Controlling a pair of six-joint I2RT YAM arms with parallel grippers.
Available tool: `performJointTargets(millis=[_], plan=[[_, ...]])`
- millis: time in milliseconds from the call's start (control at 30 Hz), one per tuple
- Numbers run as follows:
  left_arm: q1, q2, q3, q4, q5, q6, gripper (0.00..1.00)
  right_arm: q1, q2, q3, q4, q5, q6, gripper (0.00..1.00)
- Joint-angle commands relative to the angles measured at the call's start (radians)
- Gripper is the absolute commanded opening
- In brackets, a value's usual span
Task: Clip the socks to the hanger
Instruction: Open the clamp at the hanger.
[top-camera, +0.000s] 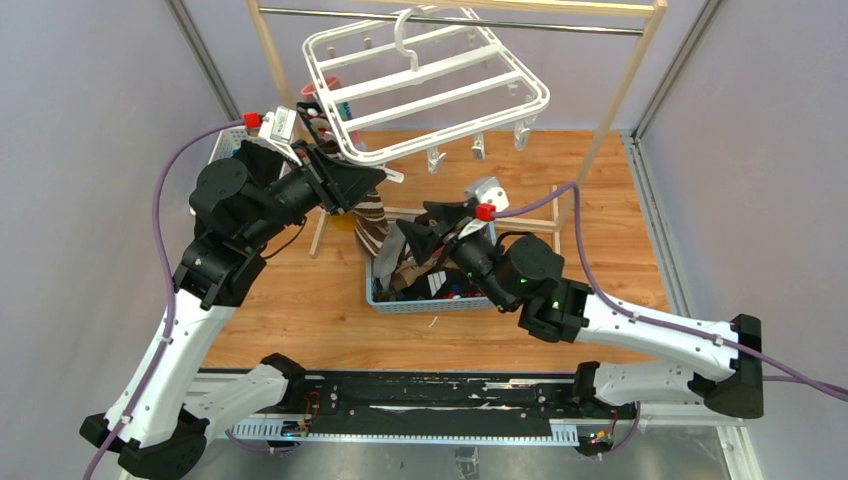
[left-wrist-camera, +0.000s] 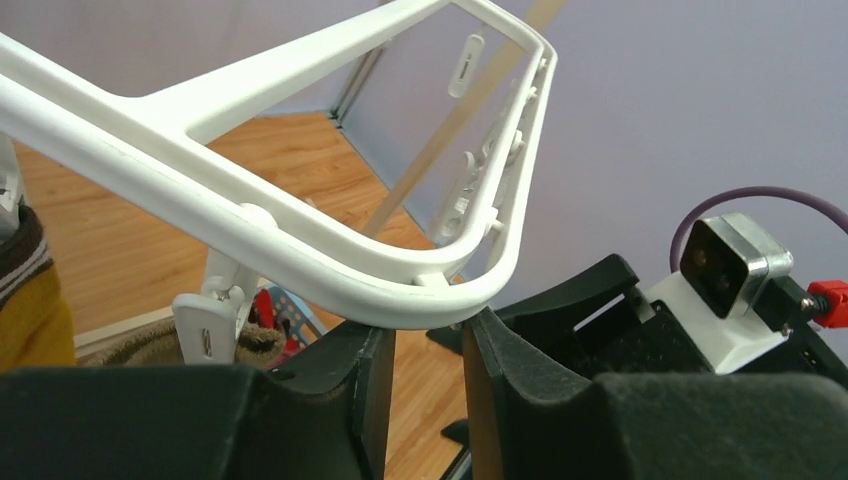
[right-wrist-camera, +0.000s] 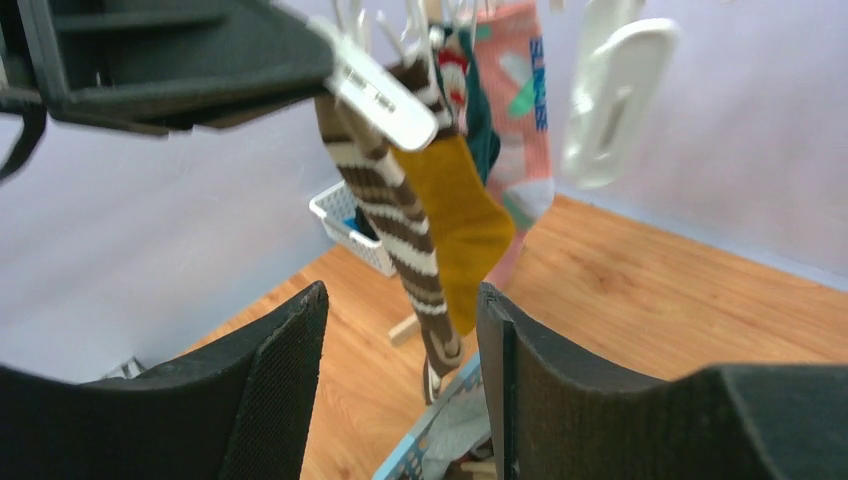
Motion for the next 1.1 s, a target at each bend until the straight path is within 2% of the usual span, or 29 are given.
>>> performJointTargets(millis=[0, 100, 233, 333, 533, 867, 1067], plan=[[0.001, -0.008, 0.023, -0.01, -0.026, -0.021, 0.0, -0.048, -0.025, -0.029, 0.15, -0.047, -0.018, 0.56], [0.001, -0.008, 0.025, -0.011, -0.037, -0.015, 0.0, -0.072, 0.0, 0.026, 0.152, -0.117, -0.032, 0.57], [0.001, -0.01, 0.028, -0.014, -0.055, -0.009, 0.0, -0.082, 0.043, 0.115, 0.104, -0.192, -0.163, 0.6], [0.001, -0.011, 0.035, -0.019, -0.065, 0.003, 0.0, -0.085, 0.076, 0.191, 0.007, -0.211, -0.265, 0.6], [0.001, -0.014, 0.038, -0.023, -0.078, 0.014, 0.0, -0.091, 0.104, 0.221, -0.015, -0.238, -0.439, 0.58], [0.002, -0.018, 0.051, -0.037, -0.084, 0.034, 0.0, -0.162, 0.191, 0.392, -0.245, -0.39, -0.542, 0.51], [0.001, -0.016, 0.057, -0.043, -0.083, 0.039, 0.0, -0.175, 0.213, 0.424, -0.299, -0.46, -0.581, 0.47]])
